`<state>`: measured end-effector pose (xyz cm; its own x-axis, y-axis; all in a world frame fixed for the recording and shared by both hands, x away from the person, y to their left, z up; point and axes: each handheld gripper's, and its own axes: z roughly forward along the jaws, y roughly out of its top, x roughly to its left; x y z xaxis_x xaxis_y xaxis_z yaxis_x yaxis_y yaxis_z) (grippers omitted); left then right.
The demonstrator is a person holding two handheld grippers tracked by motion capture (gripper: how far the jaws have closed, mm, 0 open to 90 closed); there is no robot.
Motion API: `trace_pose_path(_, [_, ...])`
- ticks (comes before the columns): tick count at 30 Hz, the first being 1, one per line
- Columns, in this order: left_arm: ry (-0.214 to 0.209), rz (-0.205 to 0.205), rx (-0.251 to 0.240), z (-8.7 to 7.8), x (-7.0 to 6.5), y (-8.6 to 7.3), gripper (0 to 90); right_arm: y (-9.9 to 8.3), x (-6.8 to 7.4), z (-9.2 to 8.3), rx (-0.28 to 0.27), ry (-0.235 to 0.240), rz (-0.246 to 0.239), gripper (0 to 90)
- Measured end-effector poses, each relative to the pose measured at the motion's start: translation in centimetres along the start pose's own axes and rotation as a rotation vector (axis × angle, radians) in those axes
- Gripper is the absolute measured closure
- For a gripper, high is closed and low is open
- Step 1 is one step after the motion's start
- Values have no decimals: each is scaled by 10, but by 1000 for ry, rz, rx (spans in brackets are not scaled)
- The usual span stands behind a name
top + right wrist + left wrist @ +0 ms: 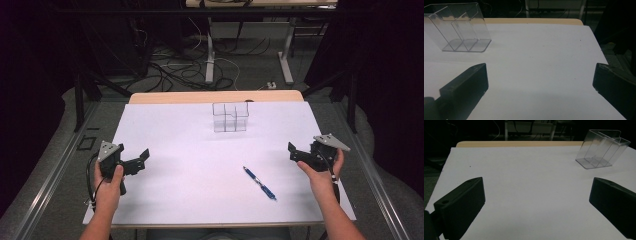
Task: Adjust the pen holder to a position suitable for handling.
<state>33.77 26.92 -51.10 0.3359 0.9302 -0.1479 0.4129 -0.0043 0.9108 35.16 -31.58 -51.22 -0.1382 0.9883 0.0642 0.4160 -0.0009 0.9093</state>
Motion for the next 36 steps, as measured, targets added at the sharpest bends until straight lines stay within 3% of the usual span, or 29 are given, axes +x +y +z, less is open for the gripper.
trace_pose_path(10, [-7,-4,-17,2,3,1,3,-4,3,3,-6,-6,-42,63])
trace_pose_path(12, [-9,-2,-14,3,3,0,3,-3,6,3,1,-19,-45,131])
trace_pose_path(17, [-15,14,-13,1,3,-1,3,1,7,3,-8,-20,-34,200])
trace_pose_path(19, [-11,11,-23,0,3,0,3,3,9,3,-31,-17,-30,245])
trace_pose_path(21, [-9,11,-24,-1,3,-1,3,6,10,3,-41,-5,-53,294])
trace_pose_path(22, [-9,11,-25,-1,3,-1,3,10,11,4,-53,22,-52,375])
trace_pose_path(28, [-2,10,-22,0,2,-1,3,26,15,10,-16,74,-35,468])
trace_pose_path(36, [8,4,-16,-1,4,-1,3,57,28,21,-1,125,-78,479])
